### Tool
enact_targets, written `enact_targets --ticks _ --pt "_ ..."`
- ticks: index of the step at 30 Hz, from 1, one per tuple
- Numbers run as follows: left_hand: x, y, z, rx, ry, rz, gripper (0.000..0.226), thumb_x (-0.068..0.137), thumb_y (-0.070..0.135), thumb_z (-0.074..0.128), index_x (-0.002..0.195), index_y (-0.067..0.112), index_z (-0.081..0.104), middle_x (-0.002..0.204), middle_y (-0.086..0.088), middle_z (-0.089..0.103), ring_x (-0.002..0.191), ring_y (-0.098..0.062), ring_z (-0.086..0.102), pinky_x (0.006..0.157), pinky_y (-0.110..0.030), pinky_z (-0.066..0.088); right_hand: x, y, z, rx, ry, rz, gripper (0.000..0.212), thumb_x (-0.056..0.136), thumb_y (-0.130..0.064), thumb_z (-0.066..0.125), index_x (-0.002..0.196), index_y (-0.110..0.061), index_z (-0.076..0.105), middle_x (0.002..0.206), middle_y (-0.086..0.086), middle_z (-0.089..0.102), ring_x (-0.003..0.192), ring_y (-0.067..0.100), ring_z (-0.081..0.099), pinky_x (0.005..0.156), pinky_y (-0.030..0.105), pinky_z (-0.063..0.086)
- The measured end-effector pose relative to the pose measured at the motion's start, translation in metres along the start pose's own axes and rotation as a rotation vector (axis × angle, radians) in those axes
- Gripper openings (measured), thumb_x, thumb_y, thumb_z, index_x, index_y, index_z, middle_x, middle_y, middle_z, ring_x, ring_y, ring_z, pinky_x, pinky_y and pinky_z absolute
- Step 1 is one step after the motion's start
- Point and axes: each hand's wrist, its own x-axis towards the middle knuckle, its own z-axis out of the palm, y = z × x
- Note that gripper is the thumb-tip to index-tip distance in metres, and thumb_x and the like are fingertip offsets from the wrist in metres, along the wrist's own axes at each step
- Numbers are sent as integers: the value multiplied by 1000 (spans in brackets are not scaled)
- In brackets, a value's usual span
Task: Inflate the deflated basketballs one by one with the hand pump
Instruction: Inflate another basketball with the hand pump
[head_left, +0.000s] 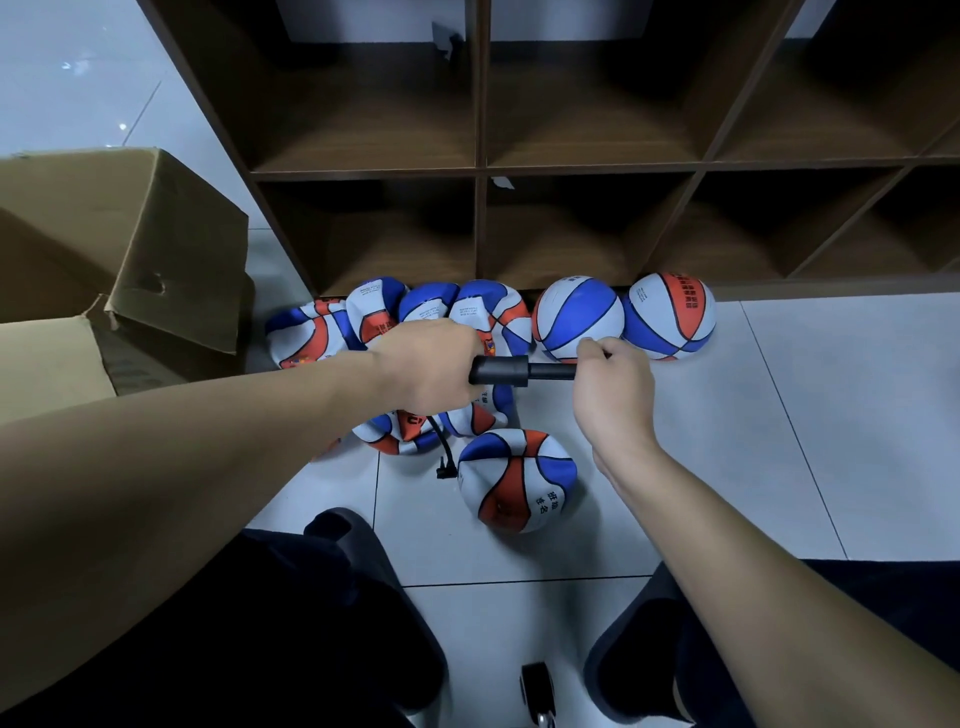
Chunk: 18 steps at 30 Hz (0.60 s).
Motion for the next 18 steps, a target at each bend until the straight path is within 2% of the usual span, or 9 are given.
enact_targets --ticks 4,7,11,13,15,18 --pt "0 10 2 13 28 20 21 96 34 60 77 25 60 66 1 61 57 -20 57 52 -30 42 -9 -2 5 14 -35 -4 42 105 -17 51 66 -15 34 61 -3 36 58 17 33 55 31 31" --pt "1 15 3 15 29 33 21 96 37 62 78 25 62 66 2 61 57 -18 57 52 -30 42 -14 -2 11 -4 -68 -10 42 107 -23 52 68 -16 41 64 -3 44 58 15 40 50 22 34" --pt "3 16 5 16 10 53 21 96 41 64 80 27 64 68 3 64 60 -18 62 52 -30 42 -17 0 18 17 -95 6 38 108 -25 50 73 -15 44 68 -3 45 61 15 42 57 29 36" --pt "4 12 5 26 1 65 24 97 42 63 79 26 65 67 2 64 58 -19 61 51 -30 43 -14 3 20 51 -122 47 36 109 -28 51 76 -14 47 69 -3 45 63 17 42 60 31 41" --pt "5 11 4 45 -2 76 25 97 43 61 79 26 65 66 2 64 57 -18 60 51 -30 43 -10 7 22 96 -154 104 34 108 -32 52 80 -13 51 68 -2 44 65 20 43 64 38 46" --pt "6 8 4 36 0 96 23 97 43 62 82 26 65 68 3 64 60 -18 60 52 -32 44 -1 12 20 127 -204 161 33 107 -33 56 78 -18 53 64 -4 42 61 19 40 60 35 40"
